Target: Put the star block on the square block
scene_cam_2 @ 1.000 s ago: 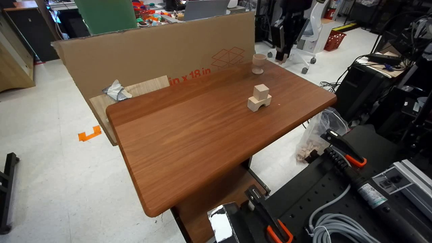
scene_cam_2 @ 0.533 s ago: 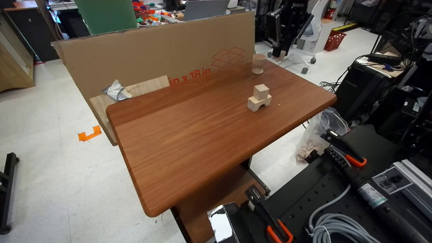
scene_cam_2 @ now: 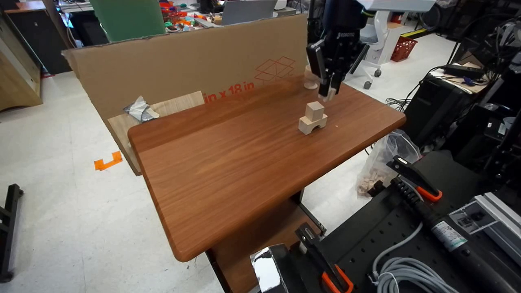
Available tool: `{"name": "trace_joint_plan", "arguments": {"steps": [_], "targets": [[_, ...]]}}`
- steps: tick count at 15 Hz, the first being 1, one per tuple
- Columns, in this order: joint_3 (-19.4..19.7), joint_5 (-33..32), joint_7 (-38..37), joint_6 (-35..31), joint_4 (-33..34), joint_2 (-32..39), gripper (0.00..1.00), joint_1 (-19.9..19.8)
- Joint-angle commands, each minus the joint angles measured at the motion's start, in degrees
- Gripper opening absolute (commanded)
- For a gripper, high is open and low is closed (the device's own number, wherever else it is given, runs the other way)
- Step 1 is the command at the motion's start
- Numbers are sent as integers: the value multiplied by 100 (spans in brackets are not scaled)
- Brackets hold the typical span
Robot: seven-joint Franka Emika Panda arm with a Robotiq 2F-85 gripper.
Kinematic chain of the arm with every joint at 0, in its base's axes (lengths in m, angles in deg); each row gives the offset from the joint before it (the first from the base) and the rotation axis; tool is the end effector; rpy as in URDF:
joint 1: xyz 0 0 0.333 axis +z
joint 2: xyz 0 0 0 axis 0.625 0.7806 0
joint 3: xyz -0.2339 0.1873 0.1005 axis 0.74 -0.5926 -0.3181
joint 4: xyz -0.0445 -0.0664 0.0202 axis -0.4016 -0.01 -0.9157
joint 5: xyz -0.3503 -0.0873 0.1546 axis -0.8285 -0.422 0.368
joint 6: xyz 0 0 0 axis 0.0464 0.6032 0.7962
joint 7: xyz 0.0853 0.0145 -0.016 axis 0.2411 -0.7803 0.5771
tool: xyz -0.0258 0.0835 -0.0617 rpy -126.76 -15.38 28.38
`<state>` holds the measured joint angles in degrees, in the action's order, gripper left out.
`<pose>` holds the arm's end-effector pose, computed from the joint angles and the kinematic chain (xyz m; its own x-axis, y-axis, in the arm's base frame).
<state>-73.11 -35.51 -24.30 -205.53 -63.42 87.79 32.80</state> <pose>0.5458 -0.0733 0.2514 0.9932 -0.0732 -0.0903 -0.0791 -0.9948 -0.0641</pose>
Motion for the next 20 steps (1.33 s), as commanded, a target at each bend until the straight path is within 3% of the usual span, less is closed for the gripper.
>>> {"name": "trace_joint_plan", "arguments": {"steps": [1, 20], "targets": [[-5, -142, -211, -233, -413, -297, 7, 171], [13, -479, -933, -124, -204, -30, 7, 362]]}}
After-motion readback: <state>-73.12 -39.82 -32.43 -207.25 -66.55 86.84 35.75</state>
